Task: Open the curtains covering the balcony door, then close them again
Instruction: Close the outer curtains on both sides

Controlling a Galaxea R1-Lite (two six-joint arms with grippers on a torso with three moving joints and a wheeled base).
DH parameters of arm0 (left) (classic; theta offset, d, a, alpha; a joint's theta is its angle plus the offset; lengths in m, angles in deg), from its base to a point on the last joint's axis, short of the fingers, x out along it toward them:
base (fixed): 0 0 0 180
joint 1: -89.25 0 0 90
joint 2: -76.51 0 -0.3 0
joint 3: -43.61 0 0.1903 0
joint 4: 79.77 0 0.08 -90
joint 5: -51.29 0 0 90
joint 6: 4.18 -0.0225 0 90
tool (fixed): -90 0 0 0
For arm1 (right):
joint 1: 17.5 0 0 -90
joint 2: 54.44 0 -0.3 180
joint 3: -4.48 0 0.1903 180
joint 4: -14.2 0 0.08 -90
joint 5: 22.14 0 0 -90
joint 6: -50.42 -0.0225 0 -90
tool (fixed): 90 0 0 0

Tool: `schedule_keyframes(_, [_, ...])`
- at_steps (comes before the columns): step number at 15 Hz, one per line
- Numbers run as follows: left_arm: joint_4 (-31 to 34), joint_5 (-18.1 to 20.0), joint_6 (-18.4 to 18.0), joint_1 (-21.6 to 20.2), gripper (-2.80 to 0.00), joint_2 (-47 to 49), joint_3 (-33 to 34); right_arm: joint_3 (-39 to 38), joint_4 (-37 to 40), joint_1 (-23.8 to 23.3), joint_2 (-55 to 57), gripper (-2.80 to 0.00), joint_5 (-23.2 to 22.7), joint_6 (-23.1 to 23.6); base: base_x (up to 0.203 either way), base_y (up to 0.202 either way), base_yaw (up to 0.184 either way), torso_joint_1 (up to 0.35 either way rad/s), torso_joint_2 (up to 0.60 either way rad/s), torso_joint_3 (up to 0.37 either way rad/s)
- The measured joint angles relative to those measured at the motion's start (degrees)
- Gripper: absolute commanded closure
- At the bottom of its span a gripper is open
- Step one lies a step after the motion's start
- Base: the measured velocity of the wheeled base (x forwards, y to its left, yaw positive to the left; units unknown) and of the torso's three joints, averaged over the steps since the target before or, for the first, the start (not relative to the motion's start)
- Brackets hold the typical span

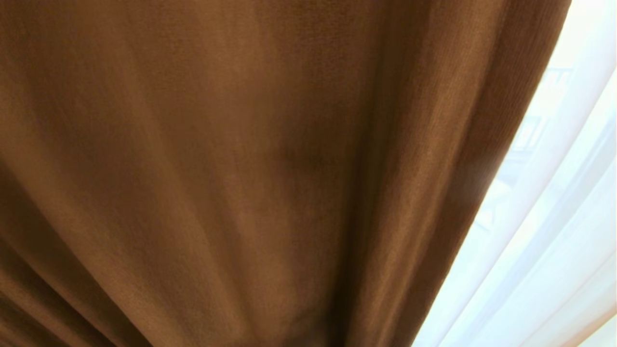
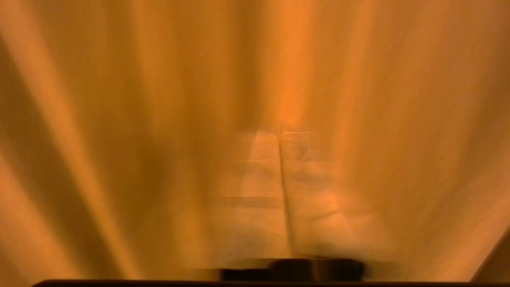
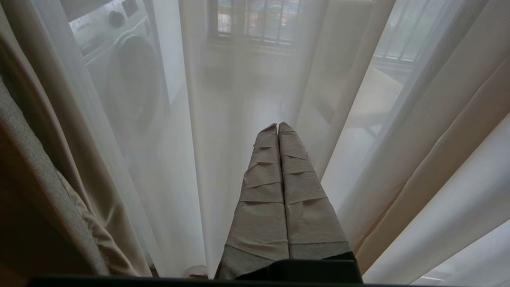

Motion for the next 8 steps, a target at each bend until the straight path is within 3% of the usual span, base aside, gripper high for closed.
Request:
schedule_keyframes(4, [-0.2, 0.1, 0.0, -0.2, 0.00, -0.5, 8.1, 0.0, 0.0, 0.0, 0.0, 0.00, 0.0, 0.0, 0.000, 0.000, 0.000, 0.000, 0.00, 0.000])
schedule_keyframes(8, [-0.2, 0.1, 0.0, -3.0, 0.00, -5.8, 18.5, 0.0, 0.0, 0.0, 0.0, 0.00, 0.0, 0.0, 0.000, 0.000, 0.000, 0.000, 0.00, 0.000])
